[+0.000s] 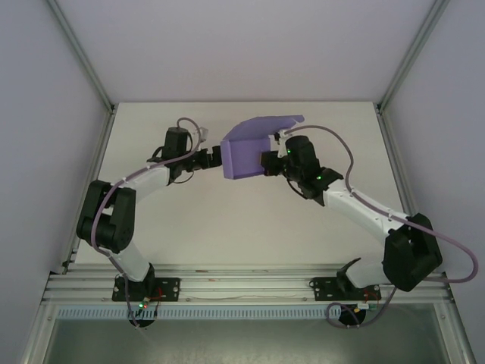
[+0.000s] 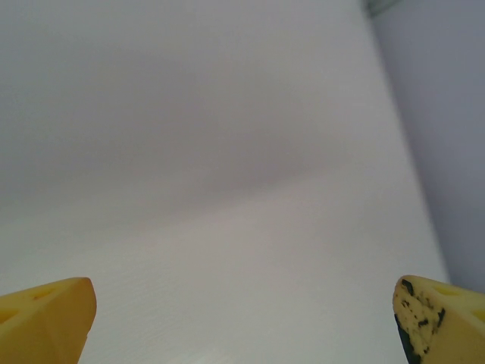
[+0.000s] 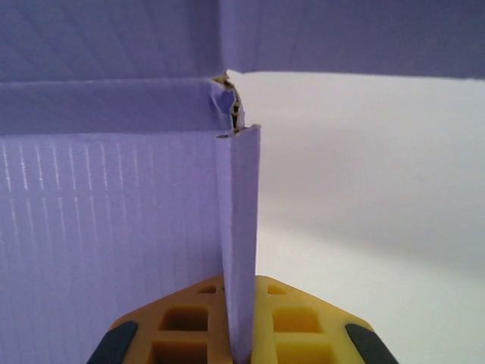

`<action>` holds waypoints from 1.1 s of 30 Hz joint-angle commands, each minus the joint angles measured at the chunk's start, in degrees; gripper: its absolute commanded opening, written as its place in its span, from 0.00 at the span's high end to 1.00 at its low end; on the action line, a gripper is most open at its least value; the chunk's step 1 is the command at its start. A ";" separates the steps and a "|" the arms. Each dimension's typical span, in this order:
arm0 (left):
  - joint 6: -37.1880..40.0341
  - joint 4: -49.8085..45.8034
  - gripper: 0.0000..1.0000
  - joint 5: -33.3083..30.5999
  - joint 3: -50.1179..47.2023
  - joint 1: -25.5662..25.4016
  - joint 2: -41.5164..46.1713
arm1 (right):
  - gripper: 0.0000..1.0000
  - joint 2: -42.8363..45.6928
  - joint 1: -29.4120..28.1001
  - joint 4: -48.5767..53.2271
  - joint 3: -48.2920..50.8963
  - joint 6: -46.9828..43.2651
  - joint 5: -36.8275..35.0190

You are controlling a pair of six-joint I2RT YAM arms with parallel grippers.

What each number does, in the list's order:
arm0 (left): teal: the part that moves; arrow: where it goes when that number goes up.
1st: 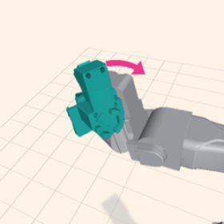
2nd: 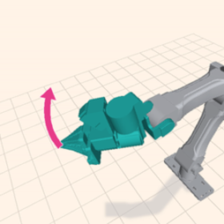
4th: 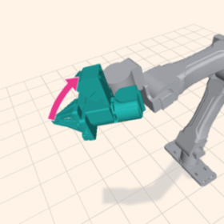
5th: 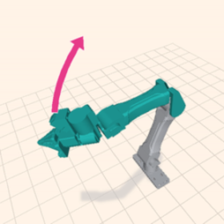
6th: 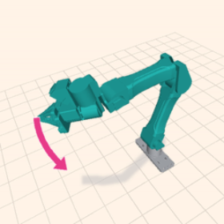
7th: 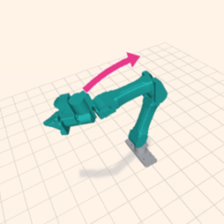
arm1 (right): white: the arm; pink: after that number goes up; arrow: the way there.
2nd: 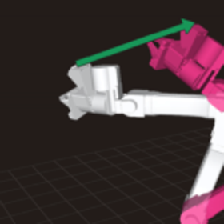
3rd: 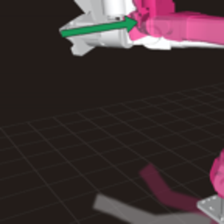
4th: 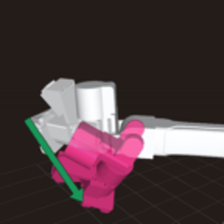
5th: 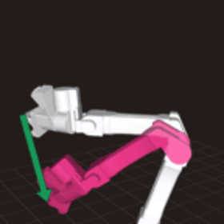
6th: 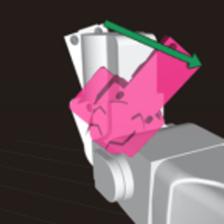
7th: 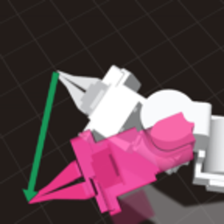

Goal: Assemble paper box

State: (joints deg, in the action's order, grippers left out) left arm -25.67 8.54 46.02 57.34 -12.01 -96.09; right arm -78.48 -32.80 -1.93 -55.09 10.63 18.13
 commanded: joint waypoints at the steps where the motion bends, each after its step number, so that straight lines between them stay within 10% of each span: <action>1: -1.97 14.71 0.00 15.06 -0.68 -2.56 -0.33 | 1.00 -0.36 0.05 -7.21 2.71 -1.63 6.49; 11: -0.87 17.95 0.00 19.88 0.96 -6.78 -2.19 | 1.00 -2.71 -1.96 -7.16 2.33 -5.46 3.97; 19: -0.16 17.32 0.01 19.70 3.45 -8.01 -2.19 | 1.00 -10.95 -7.31 8.19 -6.65 0.80 -29.97; 23: 2.04 13.75 0.01 17.54 4.40 -8.36 -1.74 | 1.00 -13.94 -8.35 9.06 -8.55 2.89 -32.43; 33: 6.71 -9.61 0.00 -15.40 6.14 -4.26 -0.92 | 0.99 0.26 -6.32 13.51 -4.57 3.43 -25.81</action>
State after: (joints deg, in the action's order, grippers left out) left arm -21.87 7.42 41.89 62.00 -17.26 -98.98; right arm -83.15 -40.23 7.86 -60.31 12.01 -7.75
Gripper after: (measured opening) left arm 0.995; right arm 0.075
